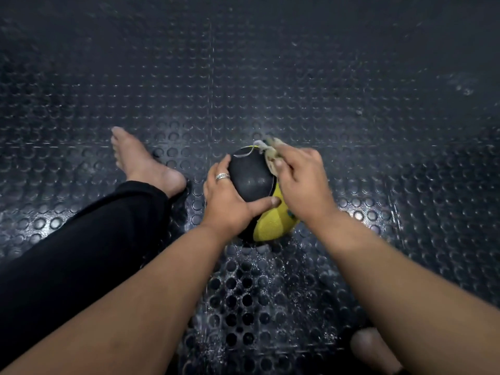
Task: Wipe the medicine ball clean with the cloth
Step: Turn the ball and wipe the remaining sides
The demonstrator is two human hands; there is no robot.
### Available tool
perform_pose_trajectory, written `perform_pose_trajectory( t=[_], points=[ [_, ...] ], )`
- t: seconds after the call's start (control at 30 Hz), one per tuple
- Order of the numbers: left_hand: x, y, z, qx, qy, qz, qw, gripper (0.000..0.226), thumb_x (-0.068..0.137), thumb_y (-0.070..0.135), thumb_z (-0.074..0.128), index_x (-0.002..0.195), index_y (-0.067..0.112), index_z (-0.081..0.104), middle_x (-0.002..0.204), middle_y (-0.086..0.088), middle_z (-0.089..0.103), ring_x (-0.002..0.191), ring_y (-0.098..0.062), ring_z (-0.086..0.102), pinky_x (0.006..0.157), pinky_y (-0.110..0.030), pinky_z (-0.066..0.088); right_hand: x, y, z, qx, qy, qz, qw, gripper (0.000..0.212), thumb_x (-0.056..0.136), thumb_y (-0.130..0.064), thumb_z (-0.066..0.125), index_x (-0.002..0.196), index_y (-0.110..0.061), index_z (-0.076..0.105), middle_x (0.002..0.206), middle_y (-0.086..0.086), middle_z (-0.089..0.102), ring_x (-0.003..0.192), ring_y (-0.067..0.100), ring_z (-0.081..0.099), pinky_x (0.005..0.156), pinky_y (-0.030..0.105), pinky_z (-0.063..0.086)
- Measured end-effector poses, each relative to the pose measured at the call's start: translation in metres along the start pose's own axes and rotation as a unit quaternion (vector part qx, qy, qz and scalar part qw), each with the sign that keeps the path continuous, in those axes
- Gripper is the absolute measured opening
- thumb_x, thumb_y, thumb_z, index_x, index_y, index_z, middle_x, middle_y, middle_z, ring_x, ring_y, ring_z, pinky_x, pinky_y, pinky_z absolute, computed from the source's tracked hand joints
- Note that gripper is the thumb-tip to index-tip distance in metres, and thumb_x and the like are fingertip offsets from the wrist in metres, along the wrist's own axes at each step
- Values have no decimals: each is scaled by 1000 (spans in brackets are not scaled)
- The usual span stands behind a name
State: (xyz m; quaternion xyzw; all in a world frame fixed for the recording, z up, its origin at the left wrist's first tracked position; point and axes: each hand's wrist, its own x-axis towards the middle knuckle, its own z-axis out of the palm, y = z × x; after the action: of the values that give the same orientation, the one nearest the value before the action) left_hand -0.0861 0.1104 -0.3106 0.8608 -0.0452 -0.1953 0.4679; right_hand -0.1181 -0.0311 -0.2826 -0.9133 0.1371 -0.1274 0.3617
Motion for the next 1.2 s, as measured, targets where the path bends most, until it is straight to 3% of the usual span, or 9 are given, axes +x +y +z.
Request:
perform_pose_trajectory(
  t=[0.3,0.4,0.6,0.73,0.83,0.93,1.0,1.1,1.2],
  points=[
    [17,-5,-18,-50,-52,-40,997,134,43,60,88,151,23,19,151,-2,28,137,-20,35,116,-41,32,0,-10,13,44,114,173,977,36,95,-28,38,116,-11,62,117,6,63,106,28,47,92,36,41],
    [27,-8,-30,-90,-72,-65,991,135,38,63,87,150,27,20,145,-1,38,129,-16,46,111,-37,40,-11,-18,32,-14,110,96,989,45,94,-32,31,124,-12,58,131,1,55,110,20,36,97,36,37],
    [31,-20,-43,-185,-112,-81,973,101,71,15,80,149,20,17,129,4,49,111,-6,55,96,-25,46,-85,12,42,-23,82,-61,994,33,91,-17,46,122,-12,57,139,-4,45,112,8,28,99,21,26],
    [20,-21,-45,-178,-130,-72,973,116,56,26,82,150,25,14,128,9,46,114,-5,52,101,-27,45,-117,33,23,-79,-22,-97,992,38,90,-17,43,124,-16,59,138,-10,46,109,14,36,98,30,40],
    [23,-16,-45,-175,-123,-82,973,112,63,23,83,151,21,13,133,3,43,122,-14,50,103,-30,44,-131,39,-1,-2,-96,111,989,37,94,-15,43,121,-37,57,127,-12,49,100,16,49,91,34,52],
    [29,-13,-48,-113,-118,-79,983,125,55,44,92,151,20,15,142,-1,39,130,-19,45,109,-35,41,-98,33,-16,142,69,329,931,33,97,-14,47,124,-30,58,105,-10,59,88,15,61,82,28,55],
    [23,-13,-47,-70,-96,-69,991,135,43,64,88,151,21,19,147,-2,36,131,-18,43,111,-37,39,-60,33,-18,233,140,389,880,27,95,-13,51,119,-14,63,95,-6,65,89,17,64,83,30,53],
    [8,-15,-42,-87,-55,-66,993,127,55,60,80,154,18,13,150,-2,38,132,-15,43,110,-28,35,-19,27,-4,392,77,452,798,23,95,-15,50,115,-13,62,103,8,67,93,24,64,89,40,51],
    [9,-15,-38,-107,-12,-83,991,123,60,65,81,154,23,14,150,-1,37,132,-16,43,112,-33,36,-8,11,14,400,3,449,799,14,97,-27,47,106,-27,58,106,4,63,103,26,60,95,48,47]
  ],
)
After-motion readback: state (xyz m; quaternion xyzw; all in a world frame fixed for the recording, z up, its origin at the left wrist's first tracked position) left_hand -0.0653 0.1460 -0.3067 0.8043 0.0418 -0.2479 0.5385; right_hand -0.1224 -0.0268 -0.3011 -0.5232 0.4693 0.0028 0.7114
